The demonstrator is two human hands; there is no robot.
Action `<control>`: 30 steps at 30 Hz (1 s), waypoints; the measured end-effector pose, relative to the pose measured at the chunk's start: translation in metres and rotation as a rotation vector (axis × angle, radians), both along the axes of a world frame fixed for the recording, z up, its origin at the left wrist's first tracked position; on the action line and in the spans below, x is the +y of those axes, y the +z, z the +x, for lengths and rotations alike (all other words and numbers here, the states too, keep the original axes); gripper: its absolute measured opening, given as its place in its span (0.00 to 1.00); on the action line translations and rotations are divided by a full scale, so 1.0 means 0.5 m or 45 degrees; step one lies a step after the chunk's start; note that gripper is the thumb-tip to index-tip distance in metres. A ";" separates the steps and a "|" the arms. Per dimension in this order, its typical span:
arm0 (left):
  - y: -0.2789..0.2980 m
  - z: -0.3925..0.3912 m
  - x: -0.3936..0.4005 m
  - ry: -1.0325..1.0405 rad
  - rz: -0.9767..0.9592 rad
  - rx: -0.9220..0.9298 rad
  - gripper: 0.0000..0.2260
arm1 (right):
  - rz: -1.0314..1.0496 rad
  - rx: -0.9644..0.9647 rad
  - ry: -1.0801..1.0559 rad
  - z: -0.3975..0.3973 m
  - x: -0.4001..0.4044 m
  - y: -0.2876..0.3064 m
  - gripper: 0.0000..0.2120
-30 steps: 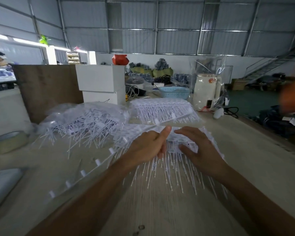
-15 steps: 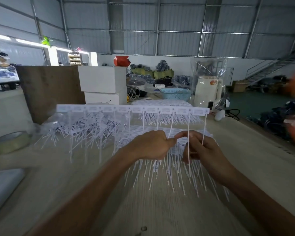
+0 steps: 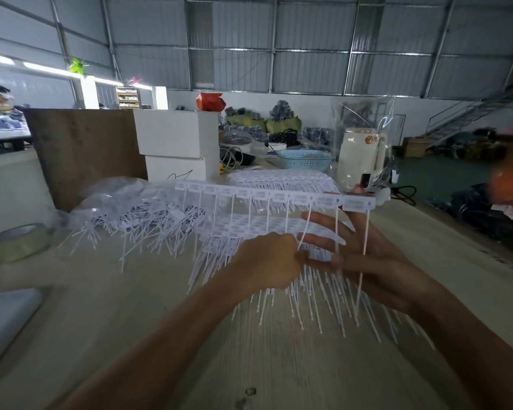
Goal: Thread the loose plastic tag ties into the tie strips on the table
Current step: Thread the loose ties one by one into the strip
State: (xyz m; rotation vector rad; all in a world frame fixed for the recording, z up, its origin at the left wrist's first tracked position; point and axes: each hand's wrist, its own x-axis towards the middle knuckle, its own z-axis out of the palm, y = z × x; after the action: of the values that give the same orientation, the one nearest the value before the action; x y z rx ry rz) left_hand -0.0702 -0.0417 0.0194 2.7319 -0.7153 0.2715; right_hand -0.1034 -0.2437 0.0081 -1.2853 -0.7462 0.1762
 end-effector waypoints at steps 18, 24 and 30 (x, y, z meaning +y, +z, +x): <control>0.054 0.003 0.038 -0.344 -1.078 -0.680 0.12 | 0.636 0.465 -0.460 0.015 -0.009 0.020 0.19; 0.057 0.036 0.067 -0.201 -0.862 -0.410 0.20 | 0.605 0.450 -0.271 0.011 -0.019 0.022 0.19; 0.030 0.035 0.044 -0.326 -0.788 -0.267 0.21 | 0.501 0.357 -0.054 0.007 -0.028 0.019 0.20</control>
State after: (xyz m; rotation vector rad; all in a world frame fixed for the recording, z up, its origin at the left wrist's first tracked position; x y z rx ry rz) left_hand -0.0527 -0.0198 0.0343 2.0250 -0.8540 0.6103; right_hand -0.0999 -0.2575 0.0174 -0.8778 -0.4824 0.1618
